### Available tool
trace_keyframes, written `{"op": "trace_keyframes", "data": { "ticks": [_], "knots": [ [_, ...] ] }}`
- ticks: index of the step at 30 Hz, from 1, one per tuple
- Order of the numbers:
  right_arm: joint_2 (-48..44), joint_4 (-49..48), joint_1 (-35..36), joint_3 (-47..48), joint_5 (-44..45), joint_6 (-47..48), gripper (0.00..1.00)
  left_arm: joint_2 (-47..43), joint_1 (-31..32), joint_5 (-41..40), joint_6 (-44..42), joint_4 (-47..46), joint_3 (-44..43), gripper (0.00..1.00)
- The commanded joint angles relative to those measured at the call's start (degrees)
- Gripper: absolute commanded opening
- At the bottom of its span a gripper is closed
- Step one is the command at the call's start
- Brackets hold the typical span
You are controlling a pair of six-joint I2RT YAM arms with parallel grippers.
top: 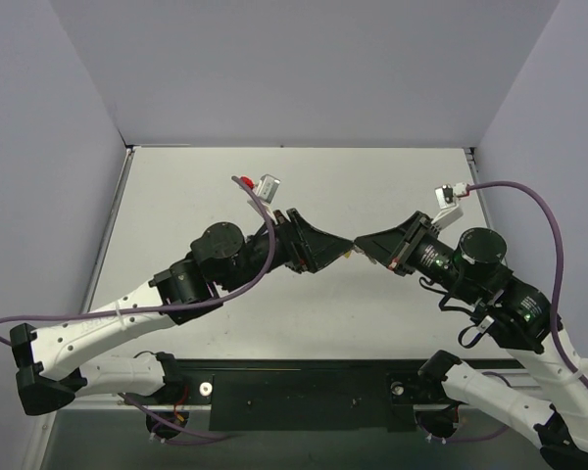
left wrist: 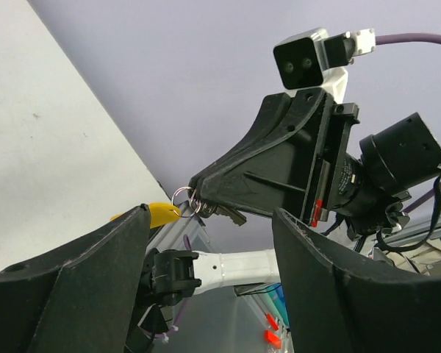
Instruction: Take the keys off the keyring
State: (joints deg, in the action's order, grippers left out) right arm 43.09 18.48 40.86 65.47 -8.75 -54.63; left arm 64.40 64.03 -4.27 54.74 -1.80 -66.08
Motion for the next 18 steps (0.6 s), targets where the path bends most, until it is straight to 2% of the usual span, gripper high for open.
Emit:
{"op": "trace_keyframes", "data": {
  "ticks": [1,4,7,12,18],
  "knots": [
    [-1.17,0.24,0.1,0.09,0.84,0.75,0.0,-3.49,-1.53,1.28,-3.5,1.54,-2.73,0.78],
    [-1.17,1.99,0.18,0.79,0.32,1.72,0.0,-4.63,-2.77,3.04,-4.99,1.72,-2.73,0.8],
    [-0.99,3.66,0.01,2.11,-0.82,2.69,0.0,-5.25,-4.26,4.27,-6.83,7.23,-3.7,0.81],
    [1.64,4.99,0.01,4.13,-9.5,4.18,0.0,-5.43,-6.55,12.77,-10.88,10.41,-5.28,0.81],
    [3.93,4.64,0.18,5.1,-21.82,4.8,0.0,-4.64,-10.94,28.07,-12.2,9.02,-4.23,0.65]
  ]
}}
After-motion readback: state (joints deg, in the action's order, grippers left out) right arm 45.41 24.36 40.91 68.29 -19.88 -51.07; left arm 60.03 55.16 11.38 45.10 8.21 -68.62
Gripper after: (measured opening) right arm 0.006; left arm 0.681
